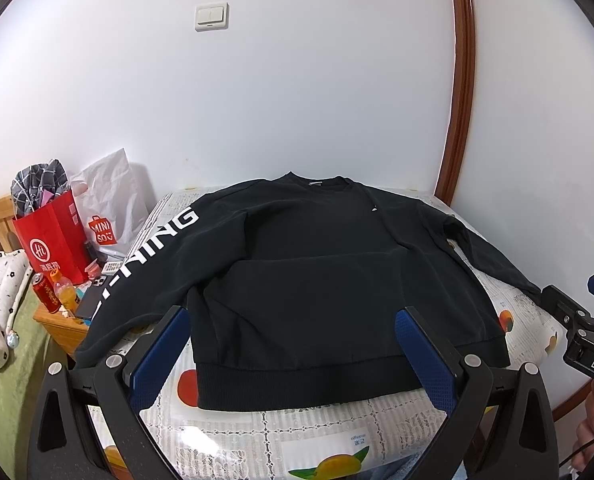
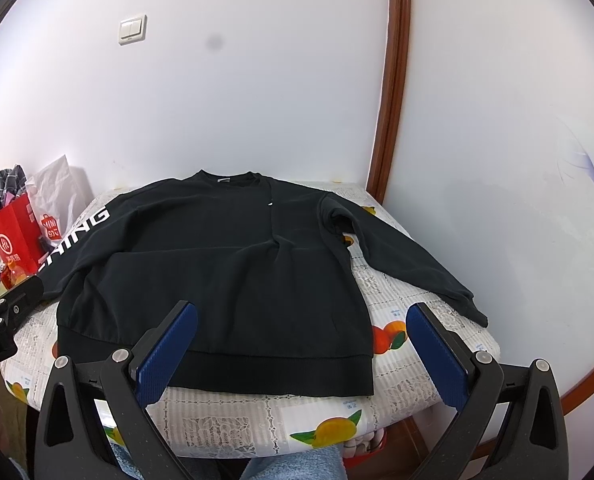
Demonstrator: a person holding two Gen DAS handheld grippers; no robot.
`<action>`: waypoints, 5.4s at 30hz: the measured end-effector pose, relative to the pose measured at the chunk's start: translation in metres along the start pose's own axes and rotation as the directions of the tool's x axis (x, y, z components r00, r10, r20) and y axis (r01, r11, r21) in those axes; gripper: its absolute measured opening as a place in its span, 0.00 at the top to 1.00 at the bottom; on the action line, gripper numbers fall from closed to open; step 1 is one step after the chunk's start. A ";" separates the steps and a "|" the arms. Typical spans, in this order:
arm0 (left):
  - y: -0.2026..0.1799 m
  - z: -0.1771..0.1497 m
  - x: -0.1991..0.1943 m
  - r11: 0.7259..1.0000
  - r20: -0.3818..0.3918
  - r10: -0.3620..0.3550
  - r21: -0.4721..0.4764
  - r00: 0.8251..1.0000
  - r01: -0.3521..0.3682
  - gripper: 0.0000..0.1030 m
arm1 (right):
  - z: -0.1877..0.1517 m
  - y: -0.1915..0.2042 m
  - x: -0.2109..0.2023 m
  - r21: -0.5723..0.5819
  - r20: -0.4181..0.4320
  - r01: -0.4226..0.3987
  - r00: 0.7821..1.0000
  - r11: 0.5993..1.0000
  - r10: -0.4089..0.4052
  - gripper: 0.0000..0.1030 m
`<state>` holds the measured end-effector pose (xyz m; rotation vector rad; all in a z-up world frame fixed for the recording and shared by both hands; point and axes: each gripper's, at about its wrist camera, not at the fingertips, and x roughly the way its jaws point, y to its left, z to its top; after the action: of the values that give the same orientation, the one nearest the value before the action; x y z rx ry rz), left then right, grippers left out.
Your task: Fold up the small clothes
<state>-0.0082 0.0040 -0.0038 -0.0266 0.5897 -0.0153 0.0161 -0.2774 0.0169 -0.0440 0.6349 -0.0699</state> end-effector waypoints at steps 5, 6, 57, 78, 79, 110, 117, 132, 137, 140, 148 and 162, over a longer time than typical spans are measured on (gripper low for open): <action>0.001 0.000 0.000 1.000 0.001 -0.003 -0.003 1.000 0.003 0.00 | 0.000 -0.002 -0.001 0.002 0.004 0.001 1.000 1.000 -0.001 0.01; 0.001 0.000 0.001 1.000 0.001 -0.004 -0.005 1.000 0.004 0.00 | 0.000 -0.002 -0.002 0.003 0.005 0.002 1.000 1.000 -0.002 0.01; 0.254 -0.069 0.176 0.694 -0.187 0.067 -0.697 0.980 -0.181 0.73 | -0.004 0.090 0.185 -0.135 -0.196 -0.153 0.973 0.979 0.125 0.00; 0.046 0.162 0.211 0.991 0.066 0.086 -0.113 0.994 -0.078 0.94 | 0.058 -0.025 0.228 -0.073 -0.173 -0.157 0.975 0.985 0.142 0.01; 0.022 0.168 0.223 0.996 0.063 0.068 -0.065 0.996 -0.063 0.94 | 0.059 -0.030 0.229 -0.083 -0.168 -0.154 0.976 0.985 0.139 0.01; -0.008 0.137 0.201 0.903 -0.131 -0.425 -0.127 0.896 0.410 0.22 | 0.050 0.017 0.200 -0.164 -0.153 -0.206 0.971 0.965 0.181 0.01; 0.036 0.100 0.182 0.875 -0.170 -0.479 -0.168 0.861 0.453 0.10 | 0.060 0.076 0.186 -0.243 -0.125 -0.229 0.971 0.943 0.204 0.01; 0.083 0.039 0.164 0.948 -0.215 -0.319 -0.085 0.923 0.308 0.09 | 0.048 0.091 0.189 -0.217 -0.146 -0.241 0.966 0.946 0.212 0.01; 0.110 0.011 0.171 0.997 -0.250 -0.072 -0.031 0.965 0.066 0.09 | 0.043 0.133 0.222 -0.265 -0.200 -0.296 0.948 0.918 0.248 0.10; 0.123 -0.002 0.182 1.000 -0.282 0.013 -0.004 0.959 -0.015 0.09 | 0.043 0.164 0.239 -0.291 -0.239 -0.348 0.928 0.891 0.284 0.10; 0.130 -0.027 0.211 0.998 -0.325 0.061 0.024 0.944 -0.056 0.09 | 0.041 0.250 0.305 -0.349 -0.319 -0.346 0.918 0.871 0.237 0.11; 0.136 -0.038 0.223 0.997 -0.329 0.062 -0.030 0.942 -0.076 0.07 | 0.097 0.130 0.298 -0.129 -0.191 -0.277 0.949 0.952 0.251 0.86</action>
<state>0.1569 0.1346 -0.1630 -0.0453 0.9243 0.0627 0.3195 -0.1694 -0.0894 -0.1029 0.8139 0.2387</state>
